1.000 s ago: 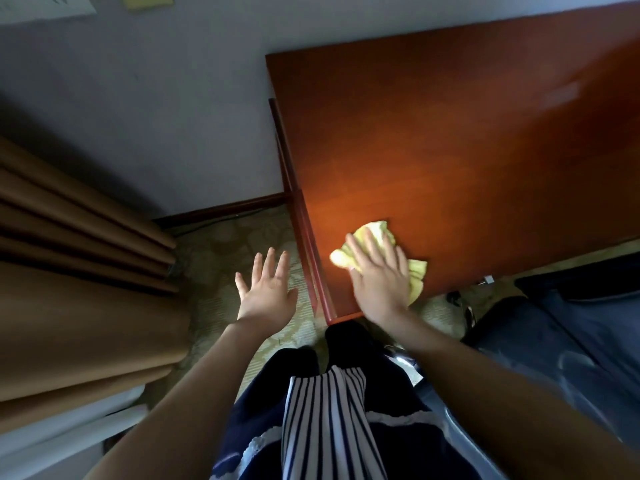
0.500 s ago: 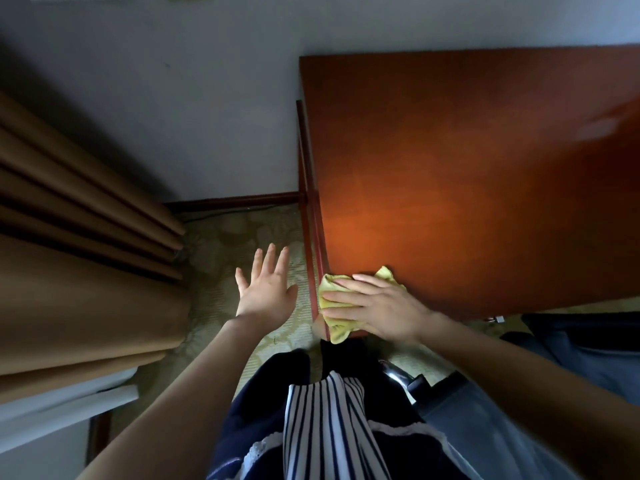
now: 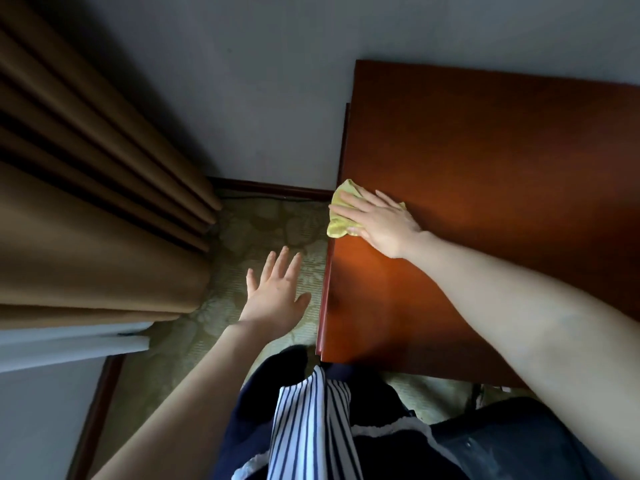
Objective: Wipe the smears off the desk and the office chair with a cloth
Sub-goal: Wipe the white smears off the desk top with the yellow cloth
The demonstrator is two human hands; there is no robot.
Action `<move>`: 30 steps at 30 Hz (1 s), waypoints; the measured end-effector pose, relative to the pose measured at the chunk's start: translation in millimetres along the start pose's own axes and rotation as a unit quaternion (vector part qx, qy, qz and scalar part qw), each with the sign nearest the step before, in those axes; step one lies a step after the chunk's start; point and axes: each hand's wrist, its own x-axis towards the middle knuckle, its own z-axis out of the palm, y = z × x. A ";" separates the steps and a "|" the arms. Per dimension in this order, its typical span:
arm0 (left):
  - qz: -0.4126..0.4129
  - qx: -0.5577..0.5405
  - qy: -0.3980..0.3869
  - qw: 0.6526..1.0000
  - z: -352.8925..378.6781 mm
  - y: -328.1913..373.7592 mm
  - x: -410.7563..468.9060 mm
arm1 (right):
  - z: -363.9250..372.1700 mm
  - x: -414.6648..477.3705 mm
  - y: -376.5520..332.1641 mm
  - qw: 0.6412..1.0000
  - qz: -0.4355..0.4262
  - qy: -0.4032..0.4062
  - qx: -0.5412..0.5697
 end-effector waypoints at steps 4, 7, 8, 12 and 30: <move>0.010 -0.017 0.008 1.000 2.4 17.0 4.6 | 13.6 -8.0 -27.0 0.995 0.089 0.040 0.016; -0.005 -0.045 0.035 0.998 0.8 25.0 11.5 | 31.0 -36.7 -48.9 0.995 0.084 0.044 0.031; -0.003 -0.040 0.039 0.998 0.0 27.3 13.4 | 36.7 -49.5 -53.8 0.996 0.070 0.042 0.034; 0.034 -0.016 0.035 0.999 2.3 41.1 17.4 | 56.9 -110.0 -67.8 0.999 0.033 0.015 0.023; 0.145 0.312 -0.069 0.936 54.0 104.7 23.3 | 102.9 -347.9 58.4 0.908 0.392 0.060 0.135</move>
